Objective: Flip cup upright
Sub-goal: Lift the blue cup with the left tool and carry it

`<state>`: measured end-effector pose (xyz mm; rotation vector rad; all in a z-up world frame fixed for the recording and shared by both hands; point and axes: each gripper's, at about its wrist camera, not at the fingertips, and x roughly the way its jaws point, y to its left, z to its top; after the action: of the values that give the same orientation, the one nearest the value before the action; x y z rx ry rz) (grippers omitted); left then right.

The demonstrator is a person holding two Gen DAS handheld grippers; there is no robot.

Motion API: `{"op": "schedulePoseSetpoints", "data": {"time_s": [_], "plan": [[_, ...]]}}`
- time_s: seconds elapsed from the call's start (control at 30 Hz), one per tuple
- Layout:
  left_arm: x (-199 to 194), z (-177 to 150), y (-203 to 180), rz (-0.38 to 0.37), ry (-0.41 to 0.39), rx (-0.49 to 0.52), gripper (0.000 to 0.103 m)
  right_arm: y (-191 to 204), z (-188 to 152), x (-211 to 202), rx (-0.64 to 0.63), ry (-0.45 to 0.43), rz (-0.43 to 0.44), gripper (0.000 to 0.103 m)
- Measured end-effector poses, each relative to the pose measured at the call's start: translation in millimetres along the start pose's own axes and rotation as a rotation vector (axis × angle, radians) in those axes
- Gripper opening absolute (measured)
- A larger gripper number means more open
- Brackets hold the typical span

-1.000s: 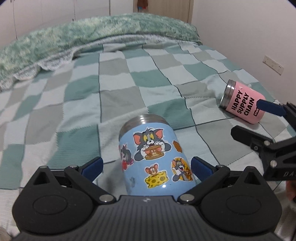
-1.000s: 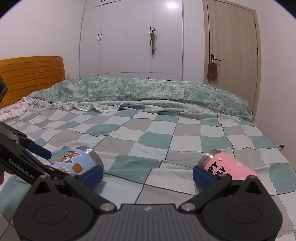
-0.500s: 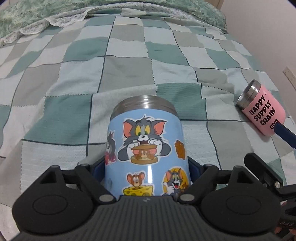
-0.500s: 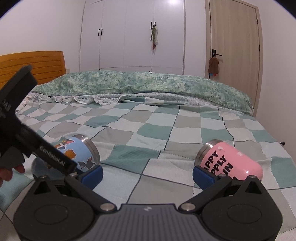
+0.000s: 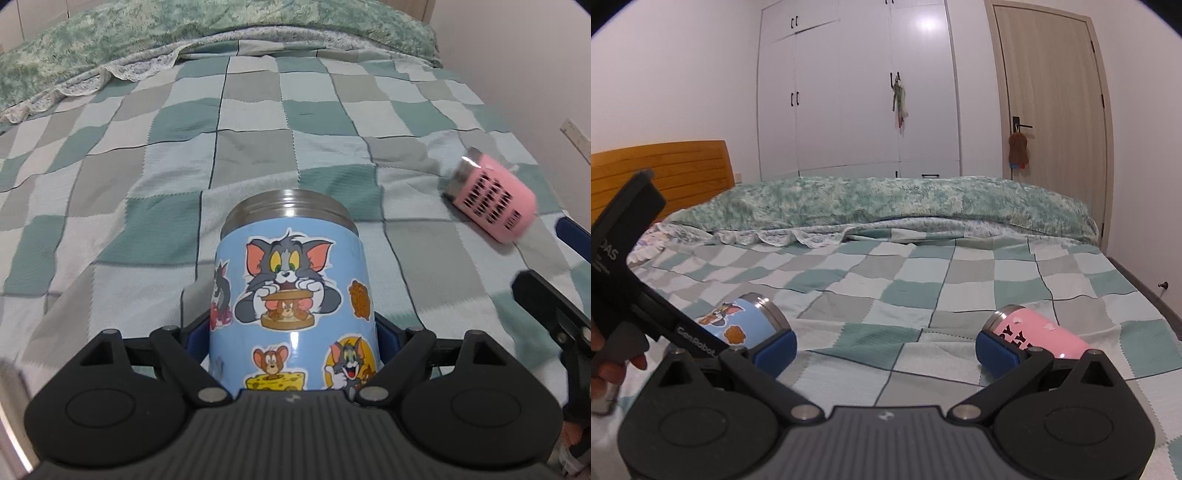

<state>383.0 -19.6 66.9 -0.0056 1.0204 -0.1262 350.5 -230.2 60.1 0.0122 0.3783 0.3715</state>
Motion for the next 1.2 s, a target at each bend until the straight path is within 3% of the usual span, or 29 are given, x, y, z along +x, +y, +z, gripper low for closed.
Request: {"op": "schedulePoseSetpoints", "data": {"time_s": [0.3,0.63,0.8,1.03,1.13,1.2], "plan": [[-67,-71,-16,-0.012,-0.013,-0.009,0.086,22,-7,-66,-0.018,-0.001,0.038,0.103],[-69,-155,-23,-0.015,0.033,-0.138,0.086,39,-40,-109,-0.041,0.069,0.089,0.103],[-52,-174,-31,0.030,0.016,-0.159,0.086,38,-58,-124,-0.020,0.093,0.081,0.103],[-52,-177,-37,0.027,-0.010,-0.132,0.086,33,-71,-135,-0.002,0.117,0.058,0.103],[-59,-177,-38,0.012,-0.015,-0.107,0.102,34,-71,-141,0.000,0.112,0.053,0.103],[-72,-179,-36,0.002,-0.057,-0.096,0.103,37,-68,-147,-0.006,0.104,0.052,0.103]]}}
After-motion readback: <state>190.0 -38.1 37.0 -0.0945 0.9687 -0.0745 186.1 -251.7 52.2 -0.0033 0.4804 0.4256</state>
